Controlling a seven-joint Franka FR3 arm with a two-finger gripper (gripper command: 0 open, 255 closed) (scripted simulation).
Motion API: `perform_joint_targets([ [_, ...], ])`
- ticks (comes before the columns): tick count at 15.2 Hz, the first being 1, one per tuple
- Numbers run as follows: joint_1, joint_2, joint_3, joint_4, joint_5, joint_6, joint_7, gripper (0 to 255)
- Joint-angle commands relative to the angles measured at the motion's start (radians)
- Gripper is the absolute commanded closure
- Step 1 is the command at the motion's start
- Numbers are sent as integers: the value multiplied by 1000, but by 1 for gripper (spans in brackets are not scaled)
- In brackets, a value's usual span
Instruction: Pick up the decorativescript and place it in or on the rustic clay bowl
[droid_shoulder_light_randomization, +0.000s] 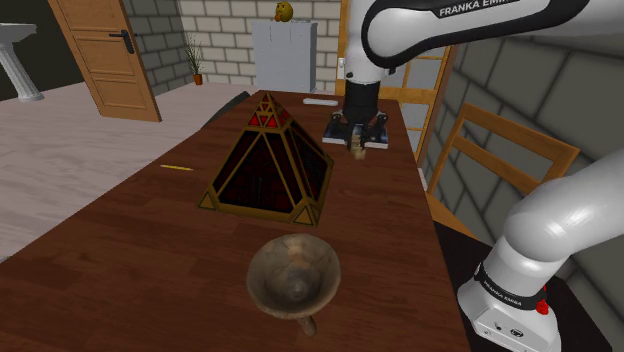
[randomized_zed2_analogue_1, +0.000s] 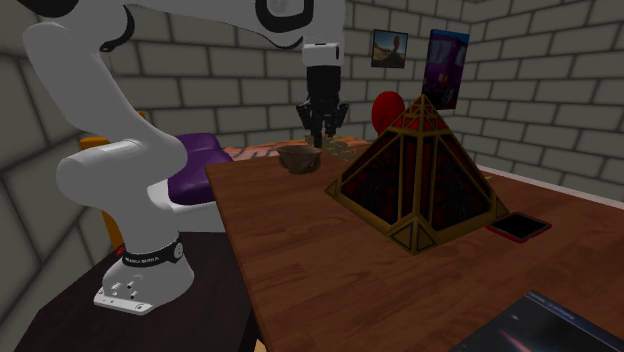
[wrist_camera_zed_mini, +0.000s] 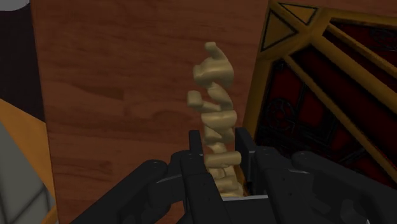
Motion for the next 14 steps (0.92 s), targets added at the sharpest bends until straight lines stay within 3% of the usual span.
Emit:
perform_joint_targets([
  [1,20,-12,32,-5,18,-4,44,255],
  [14,113,17,282,96,104,-41,364,255],
])
